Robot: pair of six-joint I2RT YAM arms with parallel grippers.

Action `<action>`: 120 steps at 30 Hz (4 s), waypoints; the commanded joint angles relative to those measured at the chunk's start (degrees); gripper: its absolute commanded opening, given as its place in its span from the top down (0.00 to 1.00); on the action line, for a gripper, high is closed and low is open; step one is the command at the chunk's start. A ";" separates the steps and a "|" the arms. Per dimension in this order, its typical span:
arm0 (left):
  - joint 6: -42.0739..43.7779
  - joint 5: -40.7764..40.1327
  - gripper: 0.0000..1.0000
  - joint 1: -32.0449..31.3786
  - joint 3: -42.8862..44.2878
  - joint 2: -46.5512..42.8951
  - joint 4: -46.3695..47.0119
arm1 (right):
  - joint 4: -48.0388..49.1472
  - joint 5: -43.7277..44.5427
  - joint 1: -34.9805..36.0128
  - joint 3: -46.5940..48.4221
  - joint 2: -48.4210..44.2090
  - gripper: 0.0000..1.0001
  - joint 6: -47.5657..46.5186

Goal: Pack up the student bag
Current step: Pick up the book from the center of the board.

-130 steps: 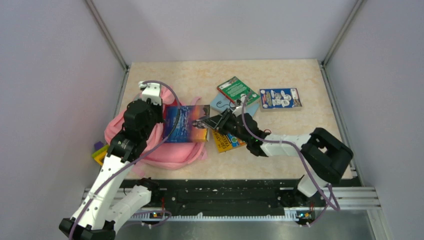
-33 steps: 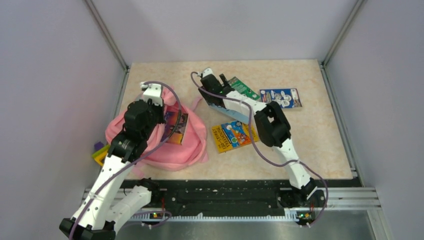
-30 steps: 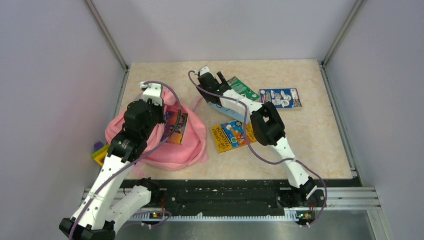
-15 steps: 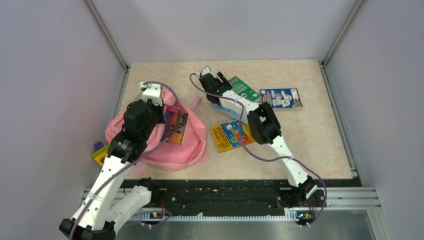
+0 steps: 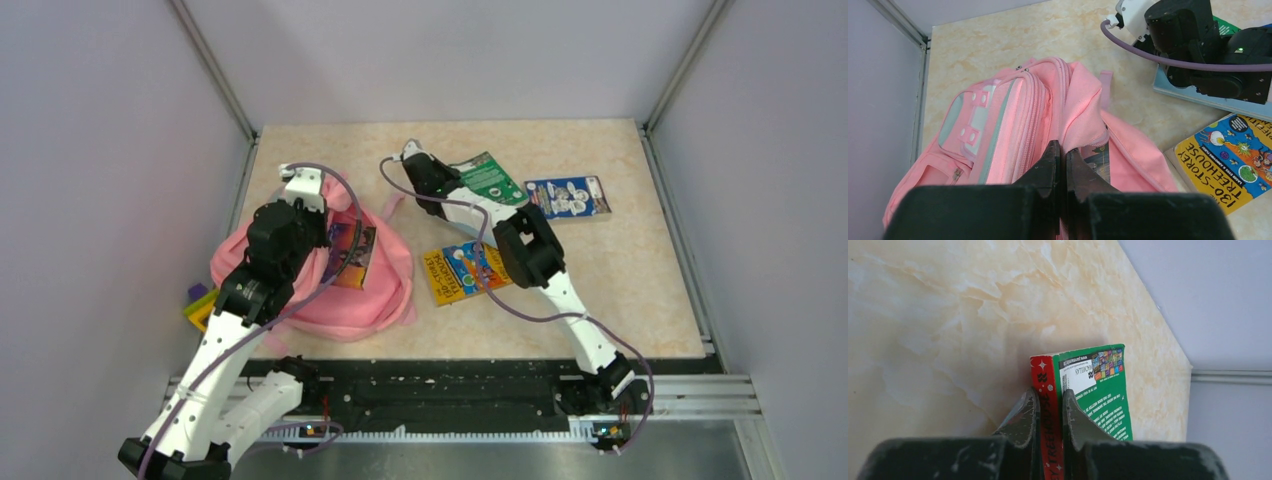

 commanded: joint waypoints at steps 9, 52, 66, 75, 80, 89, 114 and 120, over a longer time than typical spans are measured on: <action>-0.92 0.55 1.00 -0.15 1.01 -2.37 10.79 | 0.98 -6.52 -0.10 -26.24 -38.86 1.00 13.03; 3.88 65.97 0.02 -7.92 4.71 8.76 4.60 | -7.63 -95.38 6.11 -46.60 -78.63 1.00 33.16; 0.26 59.79 1.00 -9.27 3.86 4.62 9.26 | 7.21 -83.82 2.31 -58.68 -89.29 0.17 36.38; -16.70 59.72 1.00 -4.23 -2.33 -2.59 30.45 | 25.31 -82.83 -5.92 -76.31 -99.29 0.08 44.65; -24.20 60.19 1.00 -4.06 -3.62 -4.43 37.94 | 31.48 -84.55 -6.17 -80.01 -100.69 0.08 46.78; -33.11 61.99 1.00 -4.10 -5.10 -4.84 45.98 | 47.66 -92.79 -6.15 -82.64 -100.39 0.15 54.87; -5.20 25.52 0.02 -7.21 -5.41 7.54 -1.36 | 6.67 -43.76 -6.29 -76.39 -100.78 1.00 51.64; -6.40 10.31 0.03 -19.36 -1.47 18.92 -13.25 | 6.25 -40.00 -6.29 -78.32 -102.27 1.00 51.21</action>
